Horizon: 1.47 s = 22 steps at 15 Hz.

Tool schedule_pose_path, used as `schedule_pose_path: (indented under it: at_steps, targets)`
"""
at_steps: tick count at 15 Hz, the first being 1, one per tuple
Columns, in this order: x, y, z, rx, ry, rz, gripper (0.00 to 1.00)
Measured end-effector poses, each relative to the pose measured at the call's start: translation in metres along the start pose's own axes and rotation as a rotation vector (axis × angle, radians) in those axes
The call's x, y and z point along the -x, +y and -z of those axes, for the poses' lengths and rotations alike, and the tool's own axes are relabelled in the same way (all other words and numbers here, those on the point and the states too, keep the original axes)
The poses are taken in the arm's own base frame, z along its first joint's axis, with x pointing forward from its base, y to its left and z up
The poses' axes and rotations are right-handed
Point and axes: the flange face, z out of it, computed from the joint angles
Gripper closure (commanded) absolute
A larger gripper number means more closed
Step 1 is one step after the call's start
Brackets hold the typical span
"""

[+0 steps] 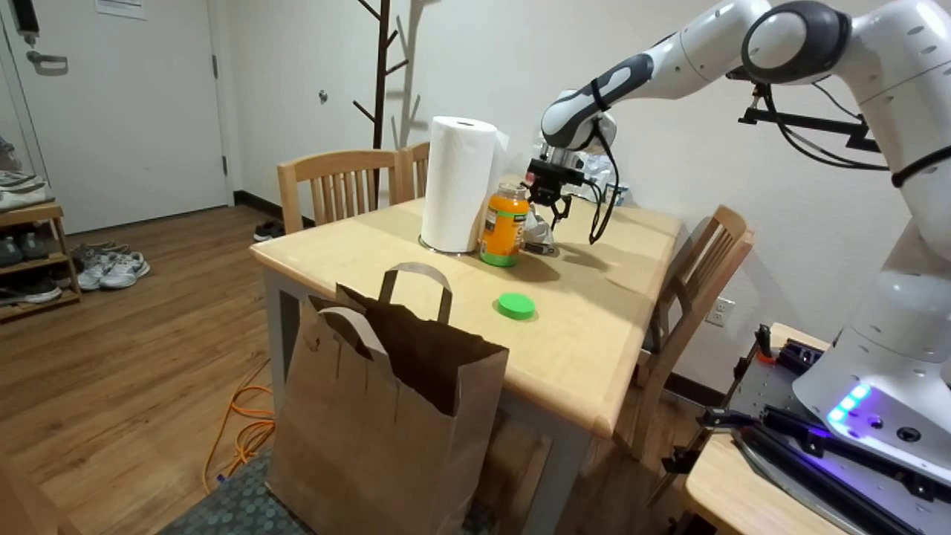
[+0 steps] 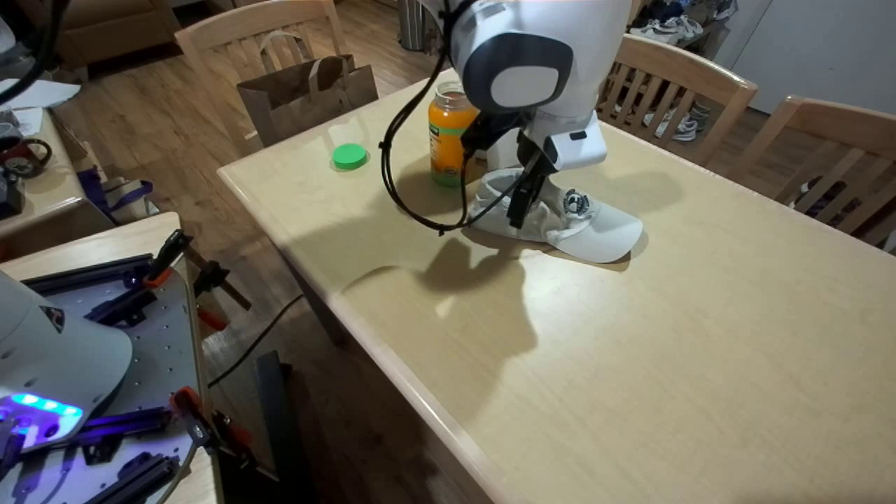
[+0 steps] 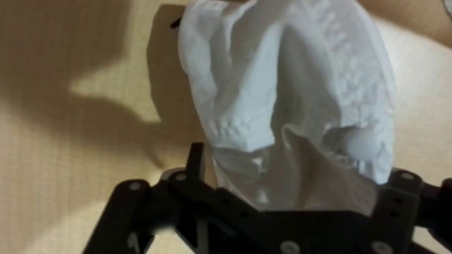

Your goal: Put the cap in the bag

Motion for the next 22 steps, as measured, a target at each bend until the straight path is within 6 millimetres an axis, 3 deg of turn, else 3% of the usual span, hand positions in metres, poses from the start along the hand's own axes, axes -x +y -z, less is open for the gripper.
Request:
schedule_pose_path:
  at_steps: [2,5,11,15,22]
  targets:
    - [-0.011,0.002,-0.012,0.027,-0.017,-0.010,0.32]
    - [-0.022,0.002,-0.025,0.053,-0.039,-0.018,0.54]
    - [-0.033,-0.002,-0.020,0.069,-0.064,-0.020,0.90]
    - [-0.039,-0.003,-0.018,0.065,-0.062,-0.023,0.96]
    - [-0.043,0.001,-0.017,0.063,-0.065,-0.031,0.91]
